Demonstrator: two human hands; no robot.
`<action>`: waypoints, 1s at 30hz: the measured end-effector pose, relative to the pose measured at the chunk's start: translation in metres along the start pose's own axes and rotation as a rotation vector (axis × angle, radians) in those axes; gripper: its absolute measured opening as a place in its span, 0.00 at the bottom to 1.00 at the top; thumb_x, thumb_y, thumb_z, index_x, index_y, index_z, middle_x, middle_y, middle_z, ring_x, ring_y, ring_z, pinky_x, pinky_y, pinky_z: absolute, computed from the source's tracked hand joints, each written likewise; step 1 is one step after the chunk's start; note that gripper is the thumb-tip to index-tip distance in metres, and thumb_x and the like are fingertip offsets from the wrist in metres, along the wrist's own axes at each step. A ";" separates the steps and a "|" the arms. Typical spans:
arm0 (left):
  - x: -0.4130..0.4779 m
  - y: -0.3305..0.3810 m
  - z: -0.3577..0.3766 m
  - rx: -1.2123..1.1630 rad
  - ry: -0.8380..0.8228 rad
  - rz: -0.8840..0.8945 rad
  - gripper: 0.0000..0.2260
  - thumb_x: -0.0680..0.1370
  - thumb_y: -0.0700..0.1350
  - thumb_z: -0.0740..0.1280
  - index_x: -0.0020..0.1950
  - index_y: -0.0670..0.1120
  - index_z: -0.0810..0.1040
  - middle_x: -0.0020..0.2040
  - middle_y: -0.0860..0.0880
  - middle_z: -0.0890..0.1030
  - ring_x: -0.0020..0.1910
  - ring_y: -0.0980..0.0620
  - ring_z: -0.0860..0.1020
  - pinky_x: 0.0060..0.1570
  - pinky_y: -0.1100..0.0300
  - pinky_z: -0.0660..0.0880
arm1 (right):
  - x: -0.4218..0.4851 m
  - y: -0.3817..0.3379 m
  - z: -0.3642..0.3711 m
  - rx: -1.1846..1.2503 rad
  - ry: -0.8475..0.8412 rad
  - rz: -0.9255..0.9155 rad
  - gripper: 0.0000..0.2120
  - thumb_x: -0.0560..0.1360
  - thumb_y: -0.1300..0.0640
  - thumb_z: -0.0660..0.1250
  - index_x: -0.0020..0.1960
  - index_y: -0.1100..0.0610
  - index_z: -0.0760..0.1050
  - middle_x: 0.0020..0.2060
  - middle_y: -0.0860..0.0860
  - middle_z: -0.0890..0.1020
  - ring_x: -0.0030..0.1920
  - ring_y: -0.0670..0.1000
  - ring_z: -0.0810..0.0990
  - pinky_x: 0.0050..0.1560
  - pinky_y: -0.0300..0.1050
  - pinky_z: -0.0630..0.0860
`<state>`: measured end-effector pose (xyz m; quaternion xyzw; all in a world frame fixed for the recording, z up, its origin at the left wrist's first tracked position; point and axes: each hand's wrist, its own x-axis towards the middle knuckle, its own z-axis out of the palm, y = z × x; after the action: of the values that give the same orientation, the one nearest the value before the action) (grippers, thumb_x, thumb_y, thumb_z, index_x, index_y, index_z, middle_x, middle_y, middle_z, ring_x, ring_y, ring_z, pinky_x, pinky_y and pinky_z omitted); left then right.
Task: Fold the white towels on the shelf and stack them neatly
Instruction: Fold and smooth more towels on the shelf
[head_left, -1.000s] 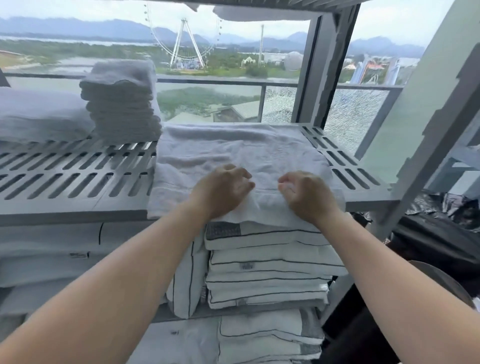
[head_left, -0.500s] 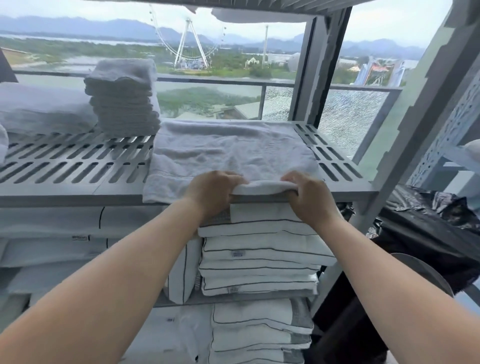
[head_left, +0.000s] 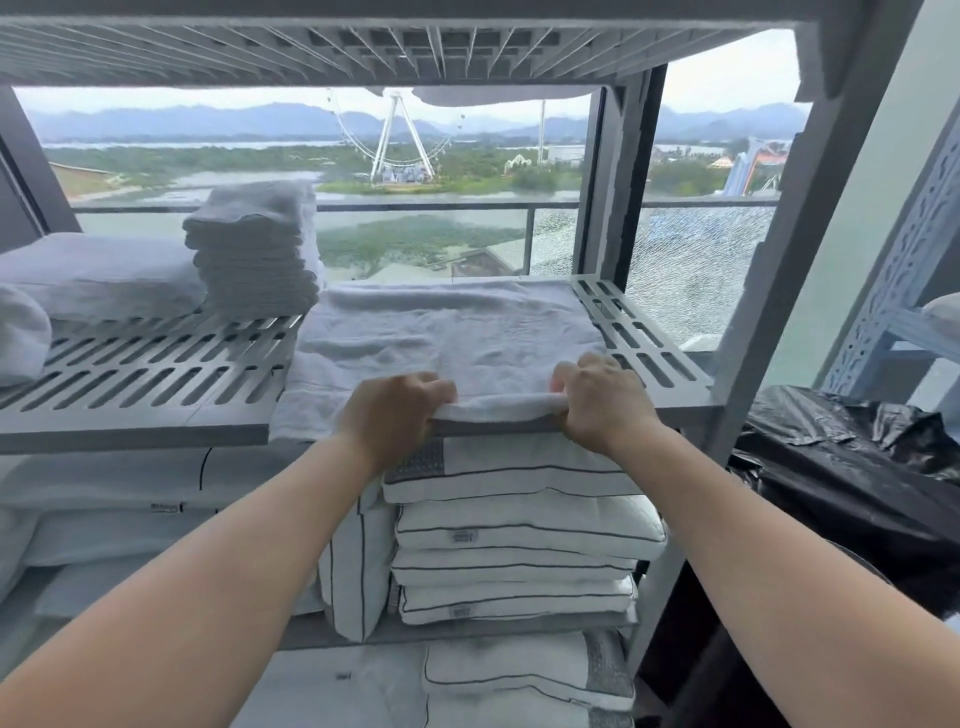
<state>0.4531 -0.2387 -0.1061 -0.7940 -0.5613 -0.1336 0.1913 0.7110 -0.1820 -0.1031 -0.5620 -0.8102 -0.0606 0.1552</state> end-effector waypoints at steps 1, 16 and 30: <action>0.002 0.001 -0.001 0.007 0.007 -0.007 0.12 0.77 0.39 0.64 0.57 0.51 0.78 0.47 0.54 0.82 0.39 0.47 0.82 0.34 0.56 0.77 | 0.000 0.001 0.001 -0.009 0.021 -0.002 0.08 0.75 0.54 0.66 0.53 0.49 0.75 0.50 0.52 0.75 0.55 0.55 0.74 0.57 0.49 0.69; 0.023 0.002 -0.007 0.035 0.131 -0.161 0.08 0.77 0.41 0.64 0.52 0.53 0.71 0.41 0.55 0.78 0.33 0.48 0.77 0.27 0.60 0.63 | 0.014 0.007 -0.026 0.049 0.458 0.095 0.07 0.76 0.63 0.63 0.51 0.54 0.75 0.44 0.50 0.79 0.44 0.55 0.79 0.49 0.50 0.73; -0.002 0.014 0.032 -0.153 -0.181 -0.072 0.31 0.71 0.48 0.71 0.71 0.57 0.63 0.78 0.52 0.63 0.75 0.47 0.65 0.73 0.49 0.63 | -0.011 0.014 -0.026 0.147 -0.353 -0.042 0.18 0.73 0.41 0.64 0.60 0.47 0.76 0.58 0.47 0.77 0.59 0.53 0.75 0.64 0.53 0.71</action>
<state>0.4654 -0.2296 -0.1372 -0.7945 -0.5925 -0.1106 0.0740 0.7320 -0.1942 -0.0836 -0.5339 -0.8387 0.0948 0.0501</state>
